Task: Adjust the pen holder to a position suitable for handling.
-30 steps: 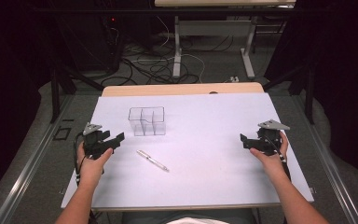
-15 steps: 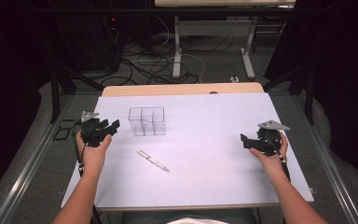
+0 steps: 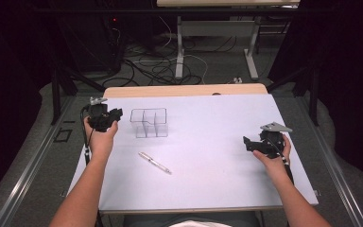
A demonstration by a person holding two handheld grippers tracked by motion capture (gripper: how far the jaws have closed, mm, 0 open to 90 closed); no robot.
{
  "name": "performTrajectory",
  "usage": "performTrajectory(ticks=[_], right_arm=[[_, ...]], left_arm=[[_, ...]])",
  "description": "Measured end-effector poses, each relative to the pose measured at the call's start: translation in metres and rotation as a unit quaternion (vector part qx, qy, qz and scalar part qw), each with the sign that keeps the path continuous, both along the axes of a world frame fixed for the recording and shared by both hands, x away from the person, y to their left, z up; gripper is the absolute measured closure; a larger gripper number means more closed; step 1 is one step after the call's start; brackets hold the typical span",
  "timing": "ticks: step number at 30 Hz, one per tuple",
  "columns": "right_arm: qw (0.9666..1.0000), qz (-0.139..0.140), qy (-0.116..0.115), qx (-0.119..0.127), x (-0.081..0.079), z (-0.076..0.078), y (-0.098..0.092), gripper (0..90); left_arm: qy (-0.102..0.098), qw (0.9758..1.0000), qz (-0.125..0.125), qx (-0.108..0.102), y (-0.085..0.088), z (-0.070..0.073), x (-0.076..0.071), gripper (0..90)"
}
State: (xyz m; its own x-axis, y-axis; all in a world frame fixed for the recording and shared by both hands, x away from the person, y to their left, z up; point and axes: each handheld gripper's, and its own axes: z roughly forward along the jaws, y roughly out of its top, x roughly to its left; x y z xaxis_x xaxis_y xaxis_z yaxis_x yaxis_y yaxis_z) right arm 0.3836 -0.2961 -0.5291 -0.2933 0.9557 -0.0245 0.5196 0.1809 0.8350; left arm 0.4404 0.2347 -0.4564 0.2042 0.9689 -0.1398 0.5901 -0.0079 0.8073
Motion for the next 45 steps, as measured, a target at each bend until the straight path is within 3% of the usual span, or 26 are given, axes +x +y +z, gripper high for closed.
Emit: performTrajectory(ticks=[6,15,20,38,45], right_arm=[[1.0000,0.002,0.002,0.000,0.001,-0.001,0.001,12.8],[1.0000,0.007,0.005,-0.002,0.001,-0.002,0.001,12.9],[0.9999,0.009,0.007,-0.002,0.002,-0.003,0.002,13.5],[0.9998,0.016,0.011,-0.004,0.004,-0.005,0.005,14.0],[0.9997,0.019,0.012,-0.004,0.005,-0.006,0.007,14.1]], left_arm=[[0.011,0.9997,-0.010,0.017,-0.009,-0.006,0.013,86.8],[0.045,0.9984,-0.006,0.035,-0.015,-0.021,0.024,89.5],[0.052,0.9978,-0.011,0.040,-0.021,-0.024,0.026,89.3],[0.048,0.9976,-0.028,0.042,-0.023,-0.028,0.027,90.0],[0.040,0.9973,-0.041,0.045,-0.033,-0.029,0.026,90.0]])
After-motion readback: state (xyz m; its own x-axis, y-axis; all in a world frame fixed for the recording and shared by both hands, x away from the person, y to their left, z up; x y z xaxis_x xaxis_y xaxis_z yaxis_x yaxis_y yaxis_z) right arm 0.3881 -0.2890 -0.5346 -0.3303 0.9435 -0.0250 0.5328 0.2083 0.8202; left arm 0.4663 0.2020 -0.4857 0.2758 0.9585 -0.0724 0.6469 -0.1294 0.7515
